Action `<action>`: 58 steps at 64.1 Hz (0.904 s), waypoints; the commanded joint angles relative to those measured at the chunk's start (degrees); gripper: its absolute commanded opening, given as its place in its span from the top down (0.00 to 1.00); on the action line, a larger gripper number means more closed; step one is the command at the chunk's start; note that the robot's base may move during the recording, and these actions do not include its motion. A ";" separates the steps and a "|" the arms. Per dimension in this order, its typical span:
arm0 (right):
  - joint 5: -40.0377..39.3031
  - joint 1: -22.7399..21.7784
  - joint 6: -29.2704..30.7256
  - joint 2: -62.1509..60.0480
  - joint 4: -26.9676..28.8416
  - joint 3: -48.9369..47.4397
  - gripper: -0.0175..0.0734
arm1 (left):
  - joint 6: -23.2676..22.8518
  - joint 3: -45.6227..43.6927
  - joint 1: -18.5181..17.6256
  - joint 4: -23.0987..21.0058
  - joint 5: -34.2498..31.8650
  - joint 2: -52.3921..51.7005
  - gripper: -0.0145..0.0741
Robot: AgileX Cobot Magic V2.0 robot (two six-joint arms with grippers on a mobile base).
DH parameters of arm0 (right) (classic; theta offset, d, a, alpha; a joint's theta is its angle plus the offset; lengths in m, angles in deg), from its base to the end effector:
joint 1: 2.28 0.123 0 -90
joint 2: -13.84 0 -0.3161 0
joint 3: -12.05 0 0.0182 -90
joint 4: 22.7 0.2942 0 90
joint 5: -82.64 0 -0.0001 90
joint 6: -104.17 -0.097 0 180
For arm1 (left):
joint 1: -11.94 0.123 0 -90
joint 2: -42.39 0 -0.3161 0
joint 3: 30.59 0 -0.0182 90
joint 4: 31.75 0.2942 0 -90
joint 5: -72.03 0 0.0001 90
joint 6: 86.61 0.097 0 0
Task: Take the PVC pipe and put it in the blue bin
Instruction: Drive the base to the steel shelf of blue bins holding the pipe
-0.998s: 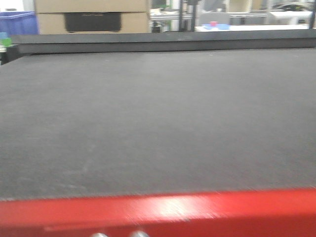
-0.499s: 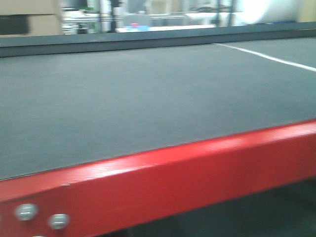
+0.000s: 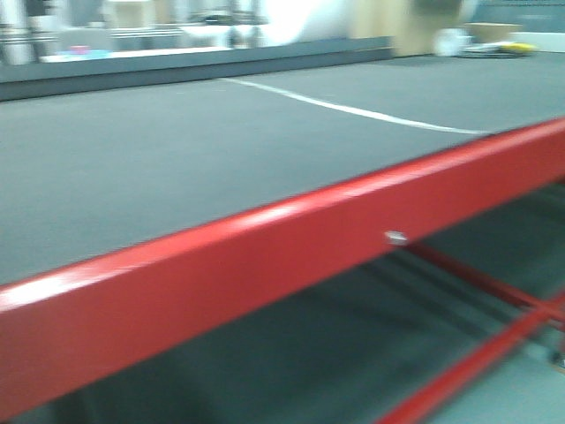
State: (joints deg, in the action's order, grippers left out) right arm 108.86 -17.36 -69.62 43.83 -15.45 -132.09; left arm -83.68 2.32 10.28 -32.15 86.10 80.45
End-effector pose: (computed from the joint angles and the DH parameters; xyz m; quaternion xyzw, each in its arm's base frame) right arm 0.0825 -0.0166 0.4147 0.0769 0.7145 -0.0695 0.6919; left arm 0.1199 -0.0036 0.4393 0.0254 0.6754 0.0051 0.7370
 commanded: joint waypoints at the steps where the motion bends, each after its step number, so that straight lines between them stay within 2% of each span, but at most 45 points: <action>1: -1.01 -0.11 0.30 -0.38 -0.06 -0.48 0.99 | -0.32 -0.18 -0.42 -0.10 -1.62 -0.34 0.96; 58: -1.01 -0.11 0.30 -0.38 -0.06 -0.48 0.99 | -0.32 -0.18 -0.42 -0.10 -1.73 -0.34 0.96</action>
State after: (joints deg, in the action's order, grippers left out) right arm 108.86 -17.36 -69.62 43.83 -15.45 -132.09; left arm -83.68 2.32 10.28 -32.15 86.00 80.45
